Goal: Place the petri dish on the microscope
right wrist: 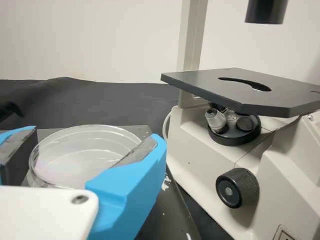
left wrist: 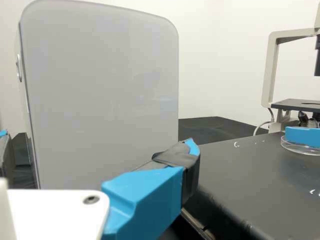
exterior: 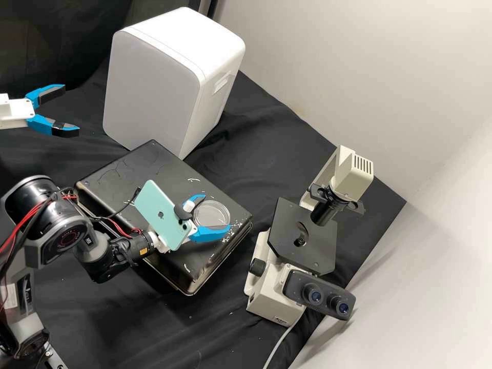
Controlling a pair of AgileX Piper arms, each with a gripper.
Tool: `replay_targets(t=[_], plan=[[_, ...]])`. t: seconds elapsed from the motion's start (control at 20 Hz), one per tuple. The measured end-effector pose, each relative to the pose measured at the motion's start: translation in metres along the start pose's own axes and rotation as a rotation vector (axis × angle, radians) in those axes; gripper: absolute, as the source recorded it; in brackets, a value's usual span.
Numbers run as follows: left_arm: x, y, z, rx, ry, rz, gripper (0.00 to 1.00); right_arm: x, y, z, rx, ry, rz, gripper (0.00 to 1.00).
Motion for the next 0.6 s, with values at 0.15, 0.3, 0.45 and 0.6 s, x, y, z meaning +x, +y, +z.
replay_targets(t=[0.15, 0.3, 0.45, 0.6], plan=[[0.0000, 0.0000, 0.0000, 0.000, 0.000, 0.000, 1.00, -0.0006, 0.0028, -0.0007, 0.004, -0.004, 0.017, 0.00], [0.0000, 0.0000, 0.0000, 0.000, 0.000, 0.000, 1.00, -0.0006, 0.0036, -0.0017, 0.003, -0.012, 0.031, 0.00], [0.0000, 0.0000, 0.0000, 0.000, 0.000, 0.000, 1.00, 0.0020, 0.0013, -0.0047, -0.006, -0.002, 0.026, 0.00], [0.0000, 0.0000, 0.0000, 0.000, 0.000, 0.000, 1.00, 0.0060, -0.0050, -0.0050, -0.010, -0.001, 0.006, 0.00]])
